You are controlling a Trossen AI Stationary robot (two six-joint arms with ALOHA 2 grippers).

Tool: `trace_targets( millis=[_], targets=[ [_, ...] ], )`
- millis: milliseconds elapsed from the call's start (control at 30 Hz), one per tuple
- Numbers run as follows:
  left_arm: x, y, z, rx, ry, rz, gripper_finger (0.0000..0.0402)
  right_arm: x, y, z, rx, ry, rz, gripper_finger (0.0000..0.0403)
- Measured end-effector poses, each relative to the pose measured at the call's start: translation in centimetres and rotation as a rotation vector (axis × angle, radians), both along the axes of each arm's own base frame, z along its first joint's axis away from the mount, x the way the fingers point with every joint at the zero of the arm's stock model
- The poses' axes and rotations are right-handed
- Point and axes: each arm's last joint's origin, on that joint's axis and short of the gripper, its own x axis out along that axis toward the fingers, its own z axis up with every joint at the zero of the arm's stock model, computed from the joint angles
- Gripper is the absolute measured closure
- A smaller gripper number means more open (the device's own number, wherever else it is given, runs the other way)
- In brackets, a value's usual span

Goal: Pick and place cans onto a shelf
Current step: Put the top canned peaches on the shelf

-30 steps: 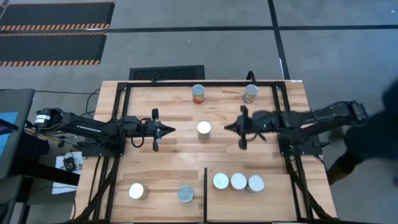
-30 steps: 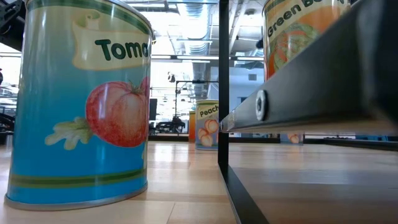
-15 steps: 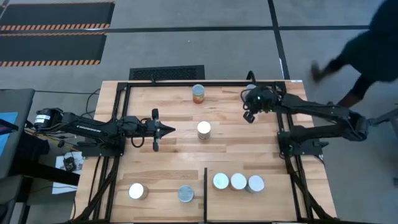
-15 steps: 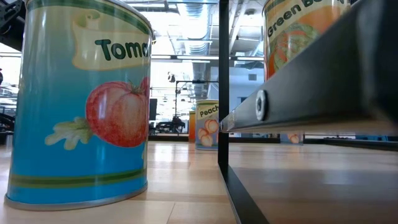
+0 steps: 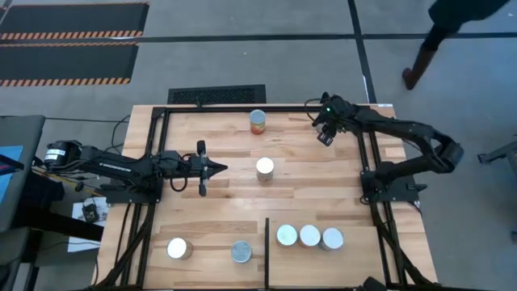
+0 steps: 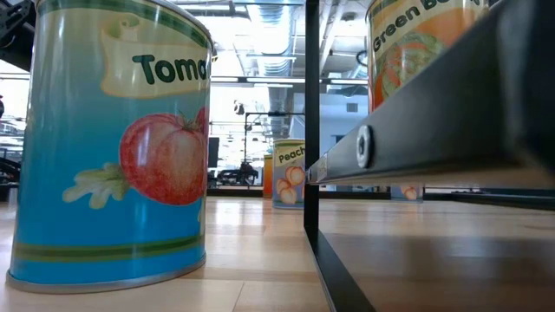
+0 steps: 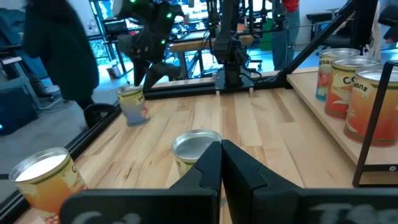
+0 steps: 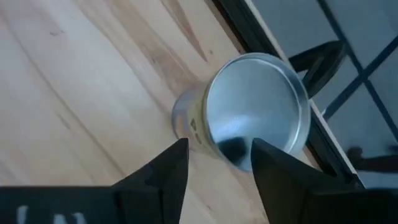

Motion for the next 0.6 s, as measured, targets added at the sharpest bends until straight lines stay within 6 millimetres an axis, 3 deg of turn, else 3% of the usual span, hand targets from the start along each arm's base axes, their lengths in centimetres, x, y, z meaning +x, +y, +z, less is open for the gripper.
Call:
trace_targets(
  millis=[300,600],
  targets=[
    [0.0,0.0,-0.1,0.0,0.005,0.0,0.0401,1.2,-1.8,-0.7,0.009,0.069,0.016,0.0243],
    [0.0,0.0,-0.1,0.0,0.005,-0.001,0.0401,1.9,-2.6,-0.4,0.013,0.086,0.065,0.0374]
  ],
)
